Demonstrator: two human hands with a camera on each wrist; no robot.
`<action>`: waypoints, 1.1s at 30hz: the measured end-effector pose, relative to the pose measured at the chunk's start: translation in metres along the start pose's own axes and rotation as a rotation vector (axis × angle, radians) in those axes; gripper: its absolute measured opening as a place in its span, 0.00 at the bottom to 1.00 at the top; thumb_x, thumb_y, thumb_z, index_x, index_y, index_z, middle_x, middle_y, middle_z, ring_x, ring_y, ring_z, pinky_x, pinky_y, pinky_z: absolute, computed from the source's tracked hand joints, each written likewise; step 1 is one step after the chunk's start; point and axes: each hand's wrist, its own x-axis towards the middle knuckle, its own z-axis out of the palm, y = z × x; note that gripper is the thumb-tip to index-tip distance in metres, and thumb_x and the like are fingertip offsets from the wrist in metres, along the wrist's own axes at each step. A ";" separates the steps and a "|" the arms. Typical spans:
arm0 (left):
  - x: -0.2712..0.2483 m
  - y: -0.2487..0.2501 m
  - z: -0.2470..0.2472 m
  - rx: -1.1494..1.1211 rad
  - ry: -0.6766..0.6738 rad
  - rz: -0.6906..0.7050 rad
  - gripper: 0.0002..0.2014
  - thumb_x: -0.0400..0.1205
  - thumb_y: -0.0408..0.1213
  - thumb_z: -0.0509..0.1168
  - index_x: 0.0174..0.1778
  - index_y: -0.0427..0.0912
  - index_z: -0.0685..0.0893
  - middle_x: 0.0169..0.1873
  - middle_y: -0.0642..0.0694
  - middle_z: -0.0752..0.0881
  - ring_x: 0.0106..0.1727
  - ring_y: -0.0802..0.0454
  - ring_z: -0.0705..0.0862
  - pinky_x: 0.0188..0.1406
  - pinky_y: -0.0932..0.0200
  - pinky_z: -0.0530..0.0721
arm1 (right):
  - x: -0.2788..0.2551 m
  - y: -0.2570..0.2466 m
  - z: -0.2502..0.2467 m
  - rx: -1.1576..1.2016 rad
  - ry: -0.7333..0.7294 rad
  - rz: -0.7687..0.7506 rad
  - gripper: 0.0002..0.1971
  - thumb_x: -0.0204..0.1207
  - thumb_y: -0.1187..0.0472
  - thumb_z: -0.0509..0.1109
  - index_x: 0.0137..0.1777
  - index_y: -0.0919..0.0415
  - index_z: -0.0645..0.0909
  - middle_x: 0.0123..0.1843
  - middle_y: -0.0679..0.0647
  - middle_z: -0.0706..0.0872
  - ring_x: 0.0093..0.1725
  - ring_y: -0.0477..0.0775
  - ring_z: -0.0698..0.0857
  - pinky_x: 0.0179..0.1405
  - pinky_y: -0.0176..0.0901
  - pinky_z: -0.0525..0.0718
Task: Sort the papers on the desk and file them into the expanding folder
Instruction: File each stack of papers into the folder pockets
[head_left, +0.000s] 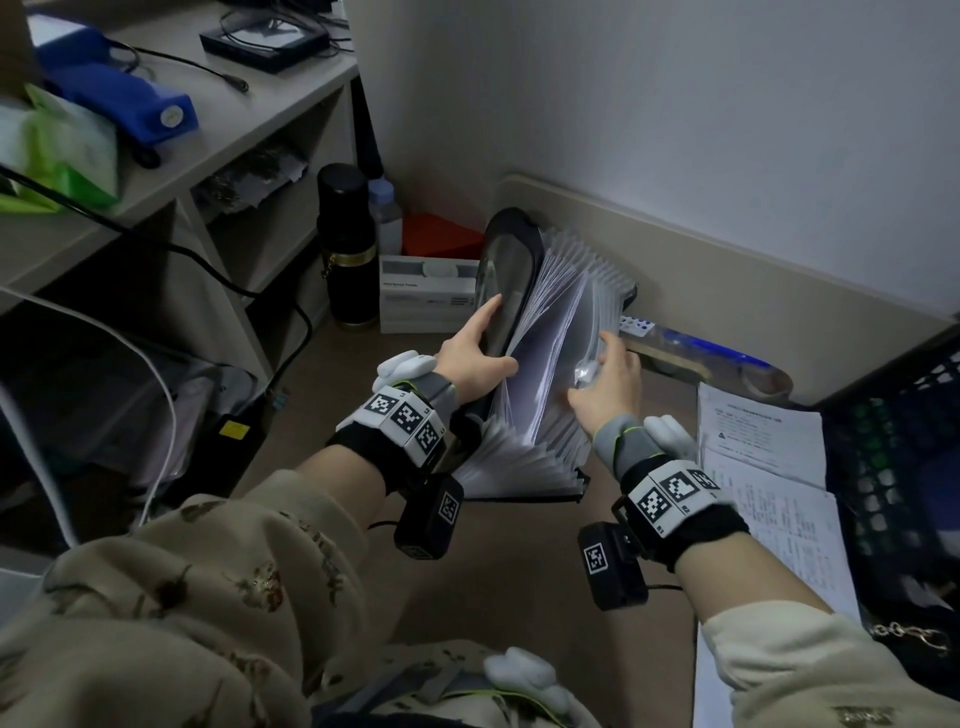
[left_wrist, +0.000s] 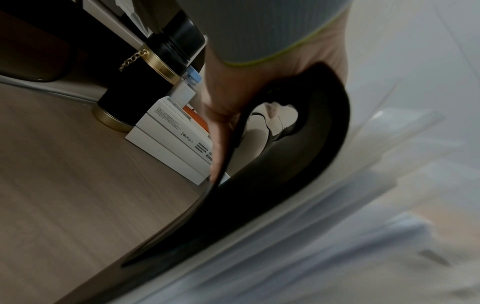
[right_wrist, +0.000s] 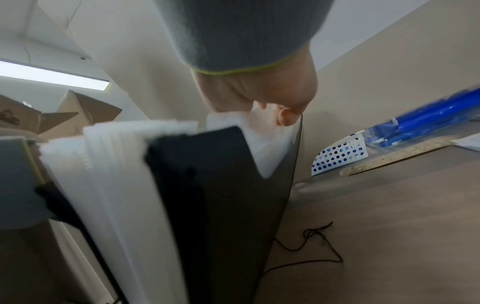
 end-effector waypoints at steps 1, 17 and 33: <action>0.000 0.000 0.000 0.003 -0.002 0.002 0.42 0.72 0.34 0.68 0.80 0.68 0.61 0.68 0.54 0.77 0.58 0.58 0.76 0.60 0.64 0.74 | 0.000 0.000 0.000 -0.010 -0.004 0.011 0.38 0.68 0.73 0.72 0.77 0.54 0.63 0.70 0.60 0.69 0.64 0.61 0.77 0.63 0.48 0.75; 0.004 -0.004 0.000 0.034 0.014 0.023 0.42 0.73 0.39 0.71 0.80 0.69 0.61 0.74 0.53 0.75 0.67 0.56 0.75 0.63 0.64 0.70 | -0.004 -0.003 -0.003 0.148 -0.199 -0.028 0.38 0.79 0.47 0.65 0.84 0.50 0.50 0.53 0.39 0.86 0.63 0.50 0.81 0.71 0.55 0.73; 0.004 -0.001 -0.004 -0.005 0.016 0.034 0.51 0.66 0.54 0.81 0.83 0.60 0.61 0.79 0.56 0.68 0.78 0.57 0.67 0.74 0.63 0.66 | -0.026 -0.021 -0.004 -0.478 -0.527 -0.370 0.23 0.78 0.65 0.53 0.71 0.46 0.73 0.80 0.39 0.63 0.74 0.56 0.58 0.68 0.56 0.60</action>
